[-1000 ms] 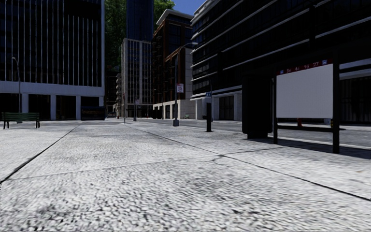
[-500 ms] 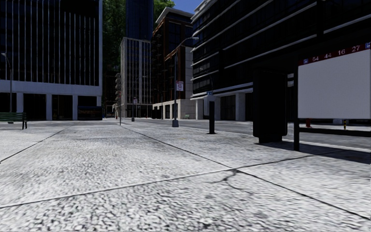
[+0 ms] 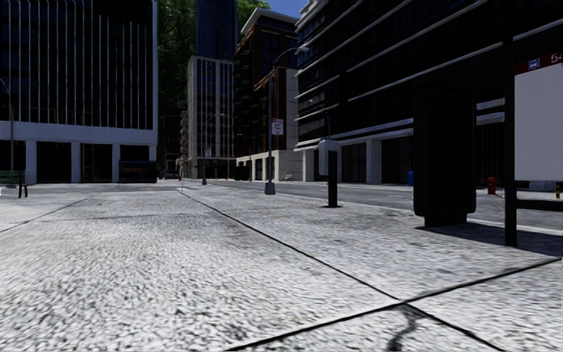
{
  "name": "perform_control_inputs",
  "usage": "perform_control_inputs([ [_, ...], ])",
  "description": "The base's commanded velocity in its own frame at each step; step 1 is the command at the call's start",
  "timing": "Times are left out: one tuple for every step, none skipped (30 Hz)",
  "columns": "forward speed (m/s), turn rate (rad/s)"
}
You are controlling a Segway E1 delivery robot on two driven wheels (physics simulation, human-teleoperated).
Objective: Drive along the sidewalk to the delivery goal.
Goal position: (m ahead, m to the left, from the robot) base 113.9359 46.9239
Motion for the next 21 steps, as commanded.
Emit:
perform_control_inputs([
  [2.0,0.27],
  [2.0,0.28],
  [2.0,0.28],
  [2.0,0.28],
  [2.0,0.29],
  [2.0,0.34],
  [2.0,0.37],
  [2.0,0.37],
  [2.0,0.38],
  [2.0,0.39],
  [2.0,0.39],
  [2.0,0.39],
  [2.0,0.39],
  [2.0,0.39],
  [2.0,0.39],
  [2.0,0.39],
  [2.0,0.29],
  [2.0,0.15],
  [2.0,0.0],
  [2.0,0.0],
  [2.0,0.0],
])
